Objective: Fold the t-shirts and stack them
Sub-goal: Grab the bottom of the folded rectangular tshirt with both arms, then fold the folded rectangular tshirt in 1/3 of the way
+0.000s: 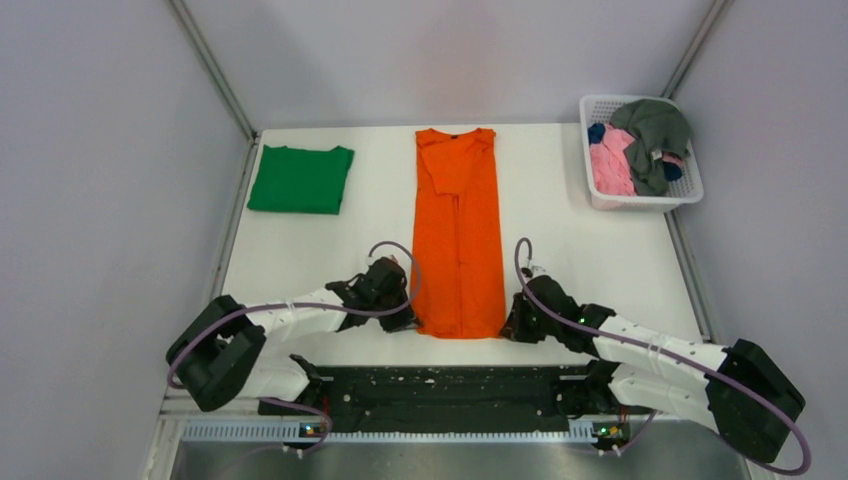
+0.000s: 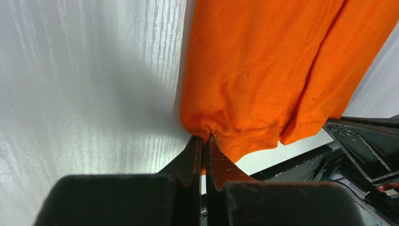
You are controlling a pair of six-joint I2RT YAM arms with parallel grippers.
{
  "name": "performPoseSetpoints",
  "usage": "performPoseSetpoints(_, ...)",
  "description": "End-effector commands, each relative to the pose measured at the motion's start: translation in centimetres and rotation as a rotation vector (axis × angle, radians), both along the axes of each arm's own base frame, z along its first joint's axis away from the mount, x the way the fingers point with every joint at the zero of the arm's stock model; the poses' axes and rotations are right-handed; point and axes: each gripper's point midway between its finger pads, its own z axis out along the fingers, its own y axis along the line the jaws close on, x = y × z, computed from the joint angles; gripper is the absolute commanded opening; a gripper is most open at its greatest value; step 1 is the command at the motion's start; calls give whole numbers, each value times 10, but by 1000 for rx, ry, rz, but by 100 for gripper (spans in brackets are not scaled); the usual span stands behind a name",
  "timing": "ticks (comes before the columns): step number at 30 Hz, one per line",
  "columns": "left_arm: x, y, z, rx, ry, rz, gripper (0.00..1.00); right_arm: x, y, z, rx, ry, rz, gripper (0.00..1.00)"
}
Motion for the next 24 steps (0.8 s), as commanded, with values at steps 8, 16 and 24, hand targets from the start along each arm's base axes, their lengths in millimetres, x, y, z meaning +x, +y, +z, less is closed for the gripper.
performPoseSetpoints(8,-68,-5,-5,-113,55,-31,0,-47,12,29,203,19,184,0)
performPoseSetpoints(16,-25,-20,37,-121,-154,-40,0,-13,24,66,239,-135,125,0)
performPoseSetpoints(24,63,-20,72,-127,-249,27,0,62,22,96,144,-235,-13,0)
